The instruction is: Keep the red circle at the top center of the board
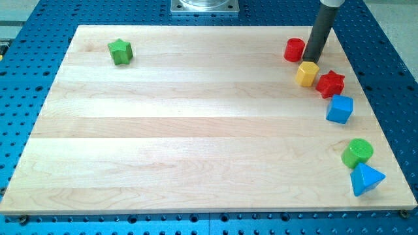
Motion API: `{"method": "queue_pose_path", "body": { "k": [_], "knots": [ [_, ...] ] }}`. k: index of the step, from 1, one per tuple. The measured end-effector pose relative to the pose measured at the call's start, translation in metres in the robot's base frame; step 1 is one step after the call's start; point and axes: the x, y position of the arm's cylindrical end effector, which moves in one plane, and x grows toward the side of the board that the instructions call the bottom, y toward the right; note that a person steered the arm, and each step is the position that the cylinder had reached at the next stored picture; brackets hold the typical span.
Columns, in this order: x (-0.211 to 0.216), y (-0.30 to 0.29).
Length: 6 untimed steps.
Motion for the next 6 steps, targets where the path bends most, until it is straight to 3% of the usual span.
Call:
{"method": "queue_pose_path", "body": {
  "k": [4,6],
  "knots": [
    [-0.055,-0.058],
    [-0.055,-0.168]
  ]
}}
